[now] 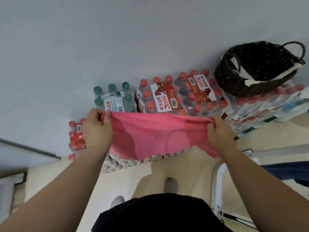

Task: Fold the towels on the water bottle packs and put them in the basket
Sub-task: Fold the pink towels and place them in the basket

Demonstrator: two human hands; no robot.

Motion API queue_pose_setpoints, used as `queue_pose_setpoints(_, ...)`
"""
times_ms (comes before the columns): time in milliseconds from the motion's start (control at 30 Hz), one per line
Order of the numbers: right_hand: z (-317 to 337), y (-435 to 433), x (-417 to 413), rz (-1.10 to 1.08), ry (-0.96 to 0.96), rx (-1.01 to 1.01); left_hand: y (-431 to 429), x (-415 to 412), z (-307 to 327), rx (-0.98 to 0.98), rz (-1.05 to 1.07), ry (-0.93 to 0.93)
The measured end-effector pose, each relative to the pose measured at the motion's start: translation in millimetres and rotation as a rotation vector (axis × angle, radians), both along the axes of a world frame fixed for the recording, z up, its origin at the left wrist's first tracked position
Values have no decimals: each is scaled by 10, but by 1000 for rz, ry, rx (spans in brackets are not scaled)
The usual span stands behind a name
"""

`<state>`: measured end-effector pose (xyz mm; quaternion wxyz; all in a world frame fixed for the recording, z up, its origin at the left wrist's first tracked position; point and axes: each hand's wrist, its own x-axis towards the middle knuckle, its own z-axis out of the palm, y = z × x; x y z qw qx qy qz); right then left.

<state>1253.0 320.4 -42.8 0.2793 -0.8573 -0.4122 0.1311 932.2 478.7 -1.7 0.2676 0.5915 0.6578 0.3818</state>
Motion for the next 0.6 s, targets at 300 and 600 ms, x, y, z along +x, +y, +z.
queue_pose_setpoints(300, 269, 811, 552, 239, -59, 90, 191, 271, -50, -22, 139, 178)
queue_pose_setpoints(600, 194, 1527, 574, 314, -358, -412, 799, 154, -87, -70, -73, 551)
